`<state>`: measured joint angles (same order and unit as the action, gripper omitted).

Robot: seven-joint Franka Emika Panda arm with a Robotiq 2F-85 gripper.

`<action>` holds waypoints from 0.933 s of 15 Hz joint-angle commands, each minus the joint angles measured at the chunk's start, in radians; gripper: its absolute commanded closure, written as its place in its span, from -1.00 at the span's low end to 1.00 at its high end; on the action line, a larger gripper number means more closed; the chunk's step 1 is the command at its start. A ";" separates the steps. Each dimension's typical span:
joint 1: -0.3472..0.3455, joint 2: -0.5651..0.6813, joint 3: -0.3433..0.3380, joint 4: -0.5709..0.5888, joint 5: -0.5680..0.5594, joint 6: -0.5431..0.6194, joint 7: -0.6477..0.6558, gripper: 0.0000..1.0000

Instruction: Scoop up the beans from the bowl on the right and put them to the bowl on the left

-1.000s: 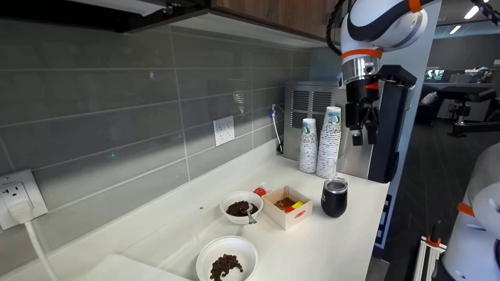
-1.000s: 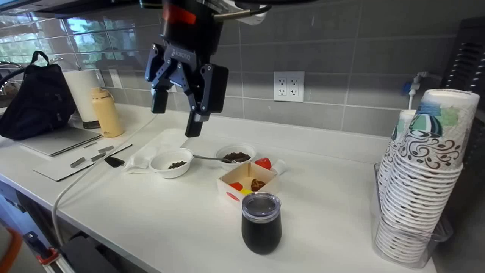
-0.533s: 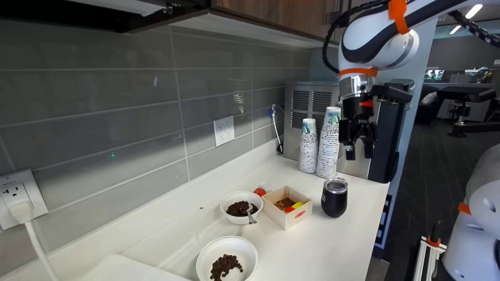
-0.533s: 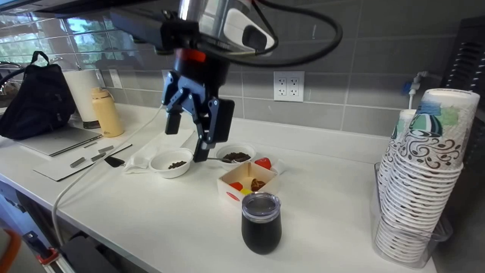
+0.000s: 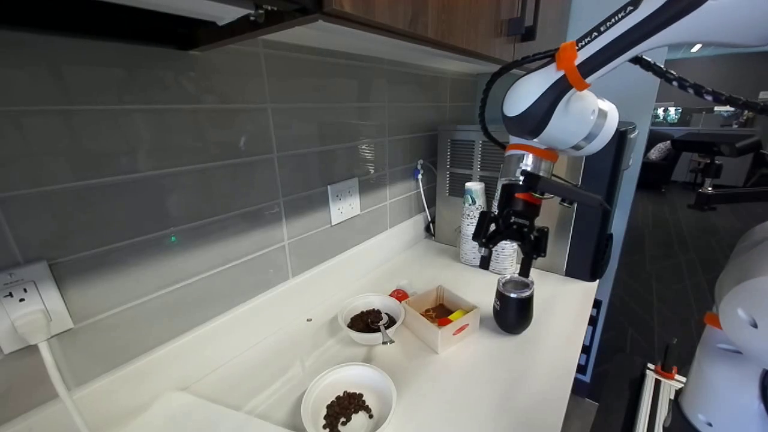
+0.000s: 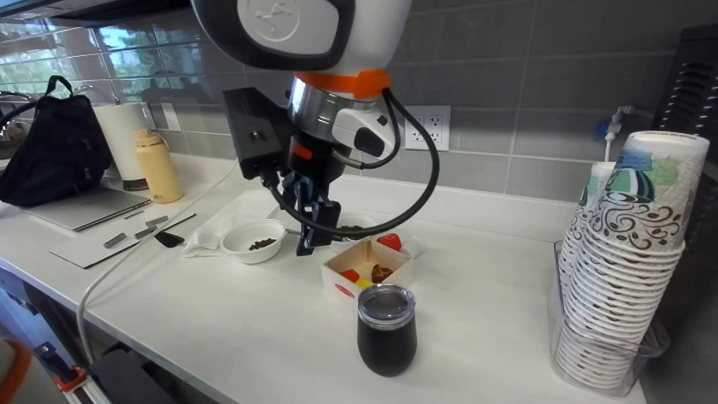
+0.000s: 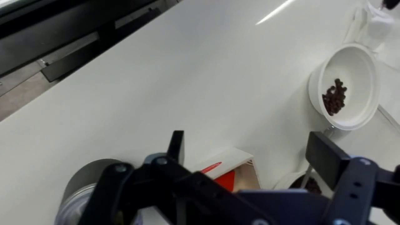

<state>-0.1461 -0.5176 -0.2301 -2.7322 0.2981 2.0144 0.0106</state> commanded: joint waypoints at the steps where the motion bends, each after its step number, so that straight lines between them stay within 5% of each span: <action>1: 0.057 0.048 0.054 -0.018 0.169 0.123 0.039 -1.00; 8: 0.198 0.180 0.151 -0.019 0.471 0.340 0.006 -1.00; 14: 0.233 0.278 0.183 -0.020 0.766 0.399 -0.108 -1.00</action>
<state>0.0756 -0.2904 -0.0545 -2.7530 0.9274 2.3815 -0.0184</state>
